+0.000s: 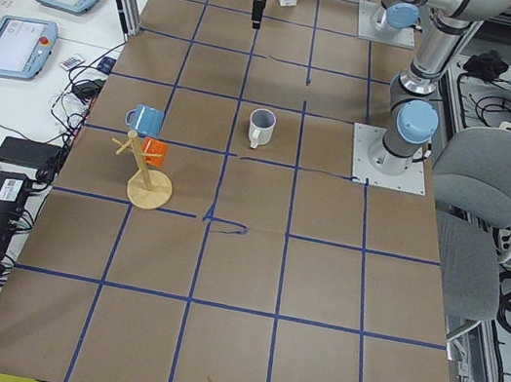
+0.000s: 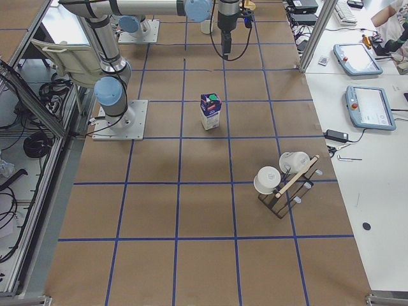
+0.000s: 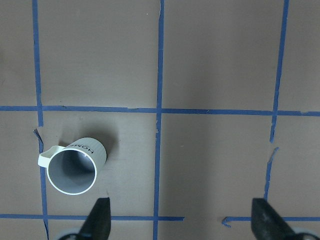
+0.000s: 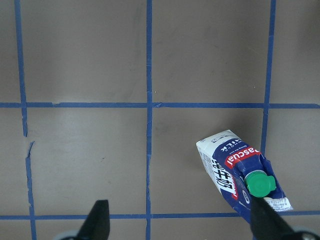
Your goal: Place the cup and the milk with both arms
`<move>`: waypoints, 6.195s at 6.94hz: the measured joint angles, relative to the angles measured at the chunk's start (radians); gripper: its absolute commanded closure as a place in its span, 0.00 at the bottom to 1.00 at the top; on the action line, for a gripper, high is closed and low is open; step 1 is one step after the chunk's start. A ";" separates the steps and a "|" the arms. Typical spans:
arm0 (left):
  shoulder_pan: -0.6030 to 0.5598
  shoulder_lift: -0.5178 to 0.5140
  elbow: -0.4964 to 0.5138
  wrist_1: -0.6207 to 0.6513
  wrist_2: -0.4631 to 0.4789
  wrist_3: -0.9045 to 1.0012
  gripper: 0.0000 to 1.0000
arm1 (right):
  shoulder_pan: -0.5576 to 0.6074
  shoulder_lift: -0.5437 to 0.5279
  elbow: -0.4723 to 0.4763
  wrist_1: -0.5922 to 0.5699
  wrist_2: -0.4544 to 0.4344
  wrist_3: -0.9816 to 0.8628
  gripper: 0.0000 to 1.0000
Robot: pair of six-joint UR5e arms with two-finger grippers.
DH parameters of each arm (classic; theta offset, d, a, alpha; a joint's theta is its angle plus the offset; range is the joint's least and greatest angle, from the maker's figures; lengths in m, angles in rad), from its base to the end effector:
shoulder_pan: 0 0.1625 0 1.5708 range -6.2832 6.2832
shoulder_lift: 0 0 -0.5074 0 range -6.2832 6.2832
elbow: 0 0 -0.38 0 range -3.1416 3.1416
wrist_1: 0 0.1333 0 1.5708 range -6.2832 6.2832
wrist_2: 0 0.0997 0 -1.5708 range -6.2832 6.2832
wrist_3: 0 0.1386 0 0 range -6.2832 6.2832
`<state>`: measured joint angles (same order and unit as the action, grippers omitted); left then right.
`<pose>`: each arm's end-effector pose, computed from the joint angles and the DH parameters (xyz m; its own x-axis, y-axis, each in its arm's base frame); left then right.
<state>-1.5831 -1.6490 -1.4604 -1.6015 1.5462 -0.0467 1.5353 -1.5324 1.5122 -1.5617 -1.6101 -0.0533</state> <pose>-0.1431 -0.5176 0.5422 -0.9991 -0.0344 0.0246 -0.0344 0.9994 -0.0003 0.1100 -0.5049 0.5398 -0.9991 -0.0174 0.0398 -0.0178 0.9998 -0.0090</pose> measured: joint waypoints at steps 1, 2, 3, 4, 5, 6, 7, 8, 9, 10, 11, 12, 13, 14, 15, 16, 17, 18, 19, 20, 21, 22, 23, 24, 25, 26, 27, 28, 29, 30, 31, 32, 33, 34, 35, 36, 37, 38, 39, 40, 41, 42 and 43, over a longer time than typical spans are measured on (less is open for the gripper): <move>0.000 0.000 0.000 0.000 0.000 0.000 0.00 | 0.000 0.000 -0.001 -0.004 0.000 0.005 0.00; 0.002 0.000 0.000 0.000 0.000 -0.001 0.00 | 0.000 0.000 -0.001 -0.009 0.000 0.013 0.00; 0.002 0.000 0.000 0.000 0.000 -0.001 0.00 | -0.001 0.000 -0.001 -0.011 0.004 0.020 0.00; 0.003 0.000 0.000 0.000 0.000 -0.001 0.00 | 0.000 0.001 -0.001 -0.013 0.010 0.026 0.00; 0.003 0.000 0.000 0.000 0.000 -0.001 0.00 | 0.000 0.001 -0.001 -0.014 0.008 0.029 0.00; 0.003 0.000 0.000 0.000 0.000 -0.001 0.00 | 0.000 0.000 -0.001 -0.011 0.004 0.030 0.00; 0.003 0.000 0.000 0.000 0.000 -0.001 0.00 | 0.000 -0.001 -0.001 -0.006 0.002 0.030 0.00; 0.003 0.000 0.000 0.000 0.000 -0.001 0.00 | -0.001 0.001 -0.001 -0.009 0.005 0.030 0.00; 0.003 0.000 0.000 0.000 0.000 -0.001 0.00 | -0.004 0.011 -0.003 -0.025 0.019 0.029 0.00; 0.003 0.000 0.000 0.000 0.000 -0.001 0.00 | -0.004 0.029 -0.003 -0.055 0.036 0.029 0.00; 0.003 0.000 0.000 0.000 0.000 -0.001 0.00 | -0.004 0.040 -0.003 -0.077 0.045 0.028 0.00; 0.003 0.000 0.000 0.000 0.000 -0.001 0.00 | -0.004 0.044 -0.002 -0.086 0.052 0.028 0.00; 0.003 0.000 0.000 0.000 0.000 -0.001 0.00 | -0.004 0.047 -0.002 -0.090 0.054 0.028 0.00; 0.003 0.001 0.000 0.000 0.000 -0.001 0.00 | -0.005 0.045 -0.002 -0.089 0.051 0.028 0.00; 0.003 0.001 0.000 0.000 0.000 -0.001 0.00 | -0.007 0.043 -0.002 -0.077 0.046 0.025 0.00; 0.003 0.001 -0.001 -0.001 0.001 -0.001 0.00 | -0.009 0.049 0.001 -0.057 0.042 0.020 0.00; 0.004 0.001 -0.001 -0.001 0.001 -0.001 0.00 | -0.017 0.060 0.014 -0.053 0.040 0.015 0.00; 0.005 0.001 -0.002 -0.001 0.002 0.000 0.00 | -0.034 0.067 0.036 -0.056 0.040 0.003 0.00; 0.011 0.002 -0.005 -0.001 0.002 0.002 0.00 | -0.064 0.067 0.059 -0.056 0.040 -0.034 0.00; 0.030 0.005 -0.016 -0.001 0.002 0.007 0.00 | -0.101 0.065 0.072 -0.056 0.039 -0.079 0.00; 0.061 0.012 -0.041 -0.003 0.003 0.006 0.00 | -0.134 0.062 0.075 -0.055 0.037 -0.109 0.00; 0.106 0.022 -0.080 -0.005 0.003 -0.008 0.00 | -0.154 0.058 0.075 -0.054 0.018 -0.126 0.00; 0.155 0.029 -0.134 0.005 0.002 -0.055 0.00 | -0.163 0.056 0.076 -0.053 -0.015 -0.148 0.00; 0.203 0.031 -0.201 0.037 0.002 -0.154 0.05 | -0.167 0.054 0.076 -0.055 -0.033 -0.176 0.00; 0.257 0.026 -0.262 0.071 0.003 -0.237 0.07 | -0.171 0.054 0.077 -0.056 -0.041 -0.189 0.00; 0.315 0.015 -0.320 0.107 0.006 -0.275 0.07 | -0.180 0.054 0.078 -0.057 -0.044 -0.195 0.00; 0.355 0.001 -0.378 0.160 0.032 -0.288 0.07 | -0.188 0.053 0.077 -0.057 -0.046 -0.200 0.00; 0.374 -0.014 -0.437 0.234 0.075 -0.291 0.07 | -0.193 0.053 0.077 -0.056 -0.046 -0.207 0.00; 0.382 -0.029 -0.492 0.306 0.098 -0.291 0.14 | -0.194 0.053 0.076 -0.057 -0.045 -0.211 0.00; 0.383 -0.040 -0.532 0.343 0.107 -0.290 0.55 | -0.194 0.053 0.075 -0.059 -0.043 -0.213 0.00; 0.383 -0.046 -0.548 0.356 0.110 -0.289 0.84 | -0.195 0.053 0.075 -0.062 -0.042 -0.213 0.00; 0.384 -0.049 -0.553 0.361 0.109 -0.291 1.00 | -0.195 0.053 0.075 -0.064 -0.042 -0.214 0.00; 0.384 -0.050 -0.554 0.364 0.107 -0.293 1.00 | -0.194 0.053 0.076 -0.065 -0.042 -0.214 0.00; 0.384 -0.052 -0.553 0.366 0.105 -0.293 1.00 | -0.193 0.052 0.076 -0.065 -0.042 -0.214 0.00; 0.384 -0.053 -0.551 0.367 0.104 -0.293 1.00 | -0.192 0.052 0.077 -0.064 -0.042 -0.214 0.00; 0.385 -0.053 -0.547 0.369 0.102 -0.293 1.00 | -0.190 0.052 0.077 -0.063 -0.043 -0.214 0.00; 0.382 -0.055 -0.529 0.371 0.085 -0.301 1.00 | -0.187 0.051 0.080 -0.062 -0.042 -0.222 0.00; 0.371 -0.057 -0.496 0.366 0.043 -0.337 1.00 | -0.182 0.051 0.096 -0.060 -0.039 -0.251 0.00; 0.340 -0.059 -0.469 0.358 0.001 -0.412 1.00 | -0.179 0.050 0.131 -0.061 -0.037 -0.289 0.00; 0.272 -0.059 -0.454 0.357 -0.023 -0.524 1.00 | -0.178 0.046 0.165 -0.062 -0.040 -0.317 0.00; 0.190 -0.060 -0.441 0.358 -0.039 -0.659 1.00 | -0.178 0.041 0.192 -0.062 -0.046 -0.344 0.00; 0.108 -0.060 -0.427 0.357 -0.066 -0.792 1.00 | -0.178 0.039 0.217 -0.062 -0.059 -0.372 0.00; 0.016 -0.060 -0.415 0.361 -0.098 -0.914 1.00 | -0.179 0.039 0.239 -0.063 -0.080 -0.388 0.00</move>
<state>-1.5669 -1.7089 -1.8752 -1.2406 1.4480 -0.9605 1.3568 -1.4931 1.7514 -1.6246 -1.6906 -0.4409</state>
